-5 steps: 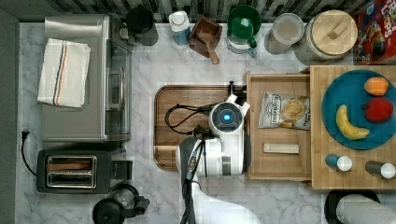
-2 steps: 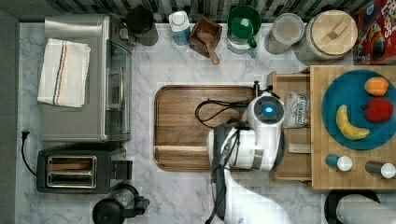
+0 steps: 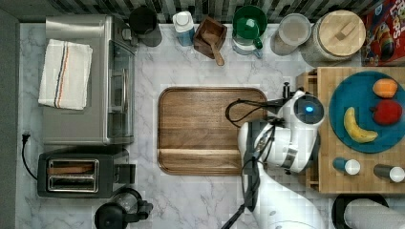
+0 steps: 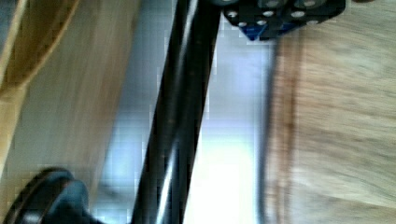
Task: Close the drawer.
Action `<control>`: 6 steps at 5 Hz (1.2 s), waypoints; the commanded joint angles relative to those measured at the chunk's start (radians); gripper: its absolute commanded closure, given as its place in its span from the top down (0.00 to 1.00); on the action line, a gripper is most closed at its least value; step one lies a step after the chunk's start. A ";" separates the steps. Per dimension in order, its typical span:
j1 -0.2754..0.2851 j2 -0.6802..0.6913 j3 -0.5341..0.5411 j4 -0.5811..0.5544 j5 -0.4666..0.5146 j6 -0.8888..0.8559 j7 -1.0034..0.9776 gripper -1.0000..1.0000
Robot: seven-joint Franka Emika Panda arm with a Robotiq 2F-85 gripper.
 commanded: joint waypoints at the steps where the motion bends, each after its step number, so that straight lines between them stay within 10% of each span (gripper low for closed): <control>1: -0.173 0.054 -0.081 0.243 0.000 0.027 -0.197 0.00; 6: -0.206 0.079 -0.080 0.307 0.024 -0.022 -0.199 0.00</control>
